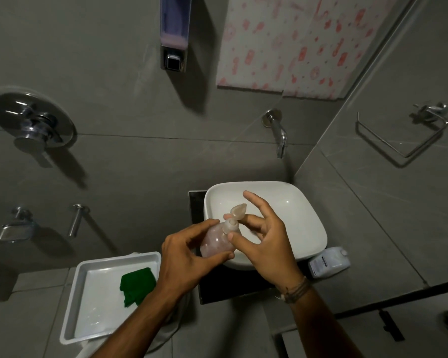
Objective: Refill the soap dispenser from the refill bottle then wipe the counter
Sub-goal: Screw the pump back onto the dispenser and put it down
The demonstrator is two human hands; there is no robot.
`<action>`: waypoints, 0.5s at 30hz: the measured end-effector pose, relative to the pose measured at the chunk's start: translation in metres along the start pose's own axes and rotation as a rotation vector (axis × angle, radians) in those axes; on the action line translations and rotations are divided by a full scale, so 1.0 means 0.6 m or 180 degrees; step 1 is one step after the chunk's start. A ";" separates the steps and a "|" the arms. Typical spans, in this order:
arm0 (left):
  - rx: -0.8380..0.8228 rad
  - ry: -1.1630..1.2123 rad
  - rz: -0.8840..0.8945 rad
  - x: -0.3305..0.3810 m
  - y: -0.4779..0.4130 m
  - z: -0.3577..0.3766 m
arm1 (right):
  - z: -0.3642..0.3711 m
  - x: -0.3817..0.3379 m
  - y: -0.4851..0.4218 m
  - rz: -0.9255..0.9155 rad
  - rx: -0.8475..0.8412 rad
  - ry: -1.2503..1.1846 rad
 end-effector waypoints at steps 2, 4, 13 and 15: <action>0.0012 -0.0027 0.0032 0.004 -0.003 -0.001 | -0.012 -0.014 0.000 -0.0173 0.0311 0.0241; 0.0029 -0.0024 0.0060 0.008 -0.005 -0.002 | -0.007 -0.019 -0.002 -0.0207 0.0196 0.0272; -0.0023 -0.0053 0.0096 0.015 -0.008 0.004 | -0.008 -0.027 -0.009 -0.0353 0.0010 0.0252; -0.0010 0.0002 0.0047 0.012 -0.008 0.004 | -0.002 -0.026 -0.012 -0.0315 -0.0234 0.0119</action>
Point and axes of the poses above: each hand's wrist, its own y-axis away from the middle knuckle, its own z-axis out of the palm, x = y × z, the point moved 10 cm from there along -y, towards the middle knuckle, and after that the axes turned 8 degrees about -y, right-handed, at the moved point
